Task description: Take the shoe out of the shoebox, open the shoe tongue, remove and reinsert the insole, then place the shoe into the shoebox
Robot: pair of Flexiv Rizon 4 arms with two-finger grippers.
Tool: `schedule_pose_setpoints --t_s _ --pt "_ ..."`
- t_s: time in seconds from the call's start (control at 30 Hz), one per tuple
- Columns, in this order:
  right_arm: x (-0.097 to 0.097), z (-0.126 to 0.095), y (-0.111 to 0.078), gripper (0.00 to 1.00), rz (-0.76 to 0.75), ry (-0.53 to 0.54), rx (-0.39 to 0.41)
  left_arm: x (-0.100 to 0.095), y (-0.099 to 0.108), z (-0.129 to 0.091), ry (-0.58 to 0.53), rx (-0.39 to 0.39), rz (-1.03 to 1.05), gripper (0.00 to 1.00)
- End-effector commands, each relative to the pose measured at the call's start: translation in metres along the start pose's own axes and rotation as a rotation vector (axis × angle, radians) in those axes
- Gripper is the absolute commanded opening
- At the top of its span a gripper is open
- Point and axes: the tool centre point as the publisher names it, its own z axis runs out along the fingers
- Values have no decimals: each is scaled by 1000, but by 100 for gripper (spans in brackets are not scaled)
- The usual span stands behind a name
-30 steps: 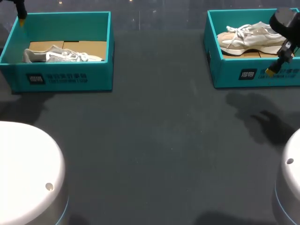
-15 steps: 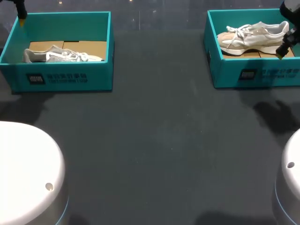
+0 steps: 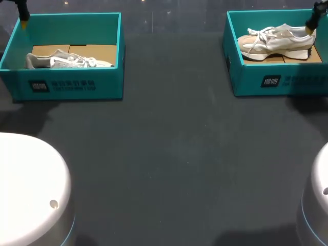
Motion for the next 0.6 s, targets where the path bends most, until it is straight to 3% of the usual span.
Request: schedule_pose_setpoints --t_s 0.03,0.2,0.27,0.47,0.6 --pt "-1 0 6 100 0 2 68 0 0 0 1 0 2 100" --pt "-1 3 6 100 30 2 77 0 0 0 1 0 2 100" --pt "-6 9 11 100 105 -26 155 0 0 0 1 0 2 100" --pt "-27 20 47 100 175 -83 211 0 0 0 1 0 2 100" --pt "-47 28 68 100 196 -94 200 0 0 0 1 0 2 100"
